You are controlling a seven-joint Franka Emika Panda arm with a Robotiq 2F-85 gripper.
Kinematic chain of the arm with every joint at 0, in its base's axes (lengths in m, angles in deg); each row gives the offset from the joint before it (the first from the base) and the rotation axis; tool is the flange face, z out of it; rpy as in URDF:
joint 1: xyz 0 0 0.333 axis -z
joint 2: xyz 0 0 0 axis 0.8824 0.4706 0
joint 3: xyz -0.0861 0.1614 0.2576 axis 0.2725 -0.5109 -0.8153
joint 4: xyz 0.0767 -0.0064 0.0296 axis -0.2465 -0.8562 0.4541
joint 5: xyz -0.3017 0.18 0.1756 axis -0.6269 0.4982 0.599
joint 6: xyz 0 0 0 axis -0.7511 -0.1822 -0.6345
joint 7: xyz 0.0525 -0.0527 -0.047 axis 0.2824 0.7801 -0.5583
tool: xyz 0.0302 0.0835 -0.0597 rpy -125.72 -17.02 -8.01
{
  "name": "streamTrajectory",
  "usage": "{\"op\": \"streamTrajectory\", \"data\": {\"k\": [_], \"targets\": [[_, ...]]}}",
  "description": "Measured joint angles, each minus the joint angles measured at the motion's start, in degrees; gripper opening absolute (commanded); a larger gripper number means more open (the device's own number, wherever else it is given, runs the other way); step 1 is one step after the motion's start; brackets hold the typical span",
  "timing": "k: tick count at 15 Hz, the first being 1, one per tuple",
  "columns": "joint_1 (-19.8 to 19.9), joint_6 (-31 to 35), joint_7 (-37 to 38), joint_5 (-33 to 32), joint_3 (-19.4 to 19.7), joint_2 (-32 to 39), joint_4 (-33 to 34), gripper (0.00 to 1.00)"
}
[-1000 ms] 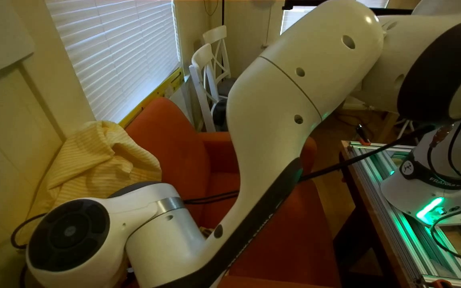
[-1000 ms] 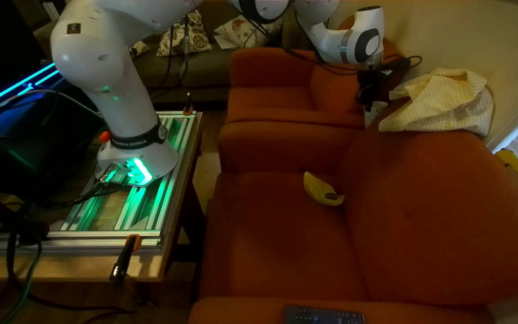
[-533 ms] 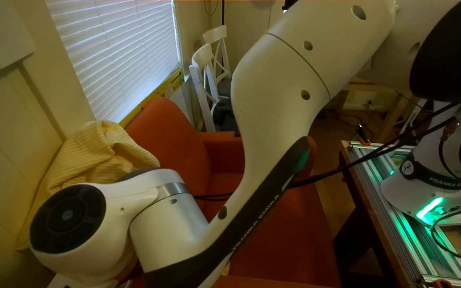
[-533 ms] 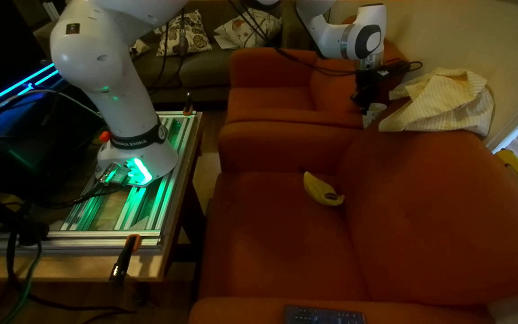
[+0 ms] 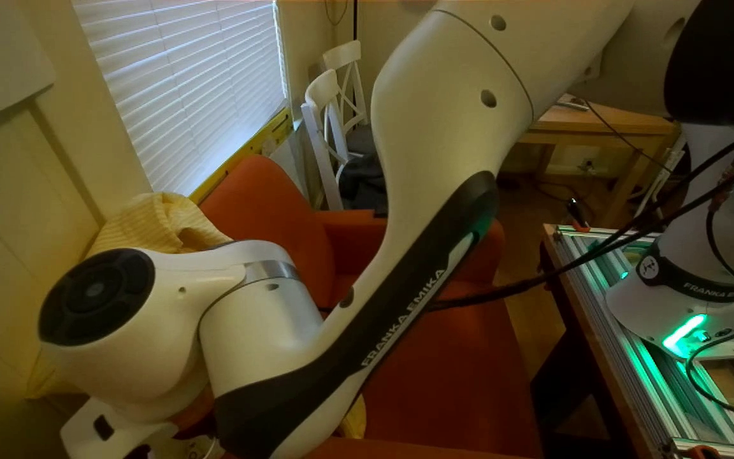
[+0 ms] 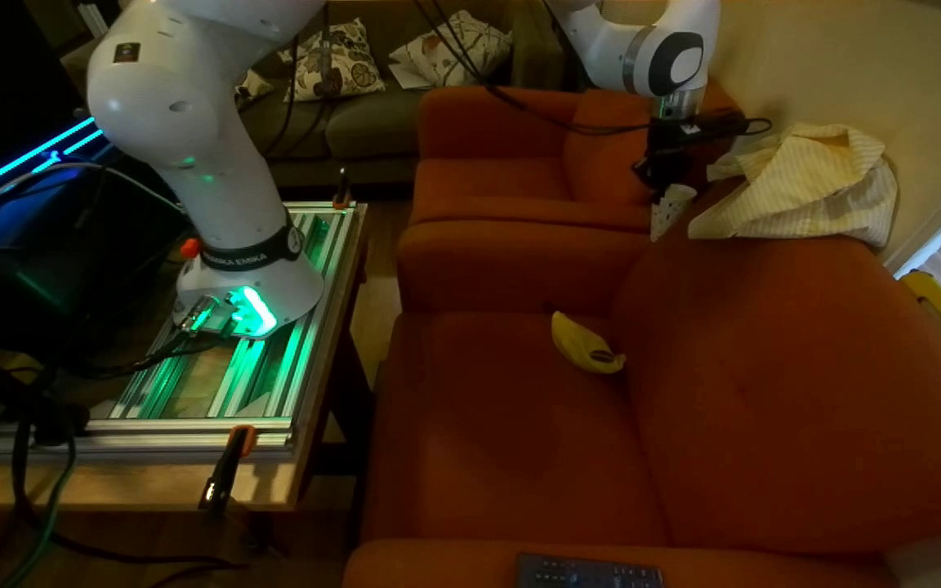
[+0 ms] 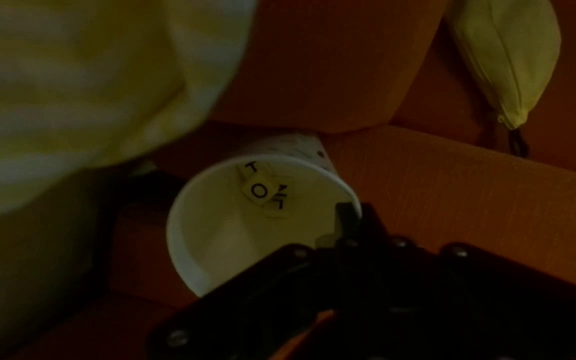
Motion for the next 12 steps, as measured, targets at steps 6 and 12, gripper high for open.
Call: {"op": "streamTrajectory", "data": {"k": [6,12], "targets": [[1.2,0.5,7.1,1.8,-0.8,-0.3,-1.3,0.01],[1.8,2.0,12.7,1.9,-0.8,-0.3,-1.2,0.01]]}}
